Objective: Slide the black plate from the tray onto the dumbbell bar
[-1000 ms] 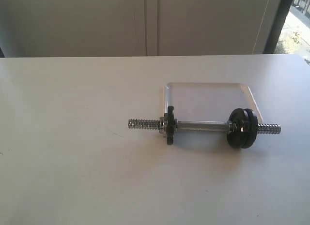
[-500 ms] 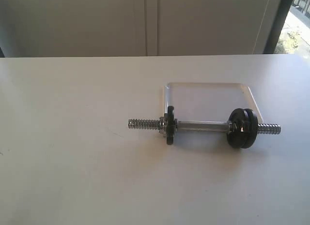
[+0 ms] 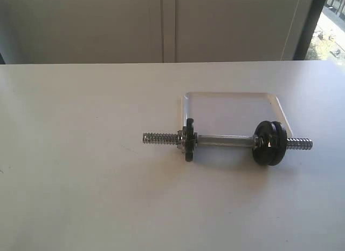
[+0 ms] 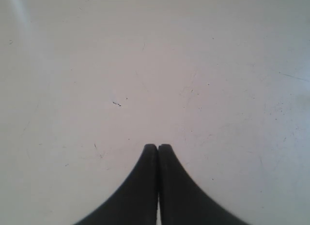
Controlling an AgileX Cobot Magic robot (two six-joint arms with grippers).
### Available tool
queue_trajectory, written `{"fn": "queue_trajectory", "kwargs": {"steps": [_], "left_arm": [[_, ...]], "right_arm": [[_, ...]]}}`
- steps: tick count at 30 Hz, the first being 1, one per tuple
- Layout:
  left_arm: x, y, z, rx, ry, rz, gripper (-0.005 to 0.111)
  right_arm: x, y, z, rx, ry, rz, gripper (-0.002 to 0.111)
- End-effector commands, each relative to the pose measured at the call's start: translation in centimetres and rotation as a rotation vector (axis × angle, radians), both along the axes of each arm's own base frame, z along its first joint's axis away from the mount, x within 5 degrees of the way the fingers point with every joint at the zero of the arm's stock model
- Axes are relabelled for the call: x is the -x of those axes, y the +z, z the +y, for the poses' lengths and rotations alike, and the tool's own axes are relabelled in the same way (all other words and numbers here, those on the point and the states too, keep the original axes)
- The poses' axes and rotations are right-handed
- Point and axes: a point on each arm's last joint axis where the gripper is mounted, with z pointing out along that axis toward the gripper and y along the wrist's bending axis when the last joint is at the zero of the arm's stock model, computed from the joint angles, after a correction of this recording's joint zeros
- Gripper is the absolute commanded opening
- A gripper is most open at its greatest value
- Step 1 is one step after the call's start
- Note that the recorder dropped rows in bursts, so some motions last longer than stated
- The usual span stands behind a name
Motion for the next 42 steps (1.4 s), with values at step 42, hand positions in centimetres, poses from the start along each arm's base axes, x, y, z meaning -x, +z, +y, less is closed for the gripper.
{"fn": "queue_trajectory", "kwargs": {"steps": [42], "left_arm": [[-0.09,0.16,0.28,0.011,0.058,-0.025,0.000]], "right_arm": [[0.03,-0.03,0.25,0.000,0.048,-0.012,0.001]]}}
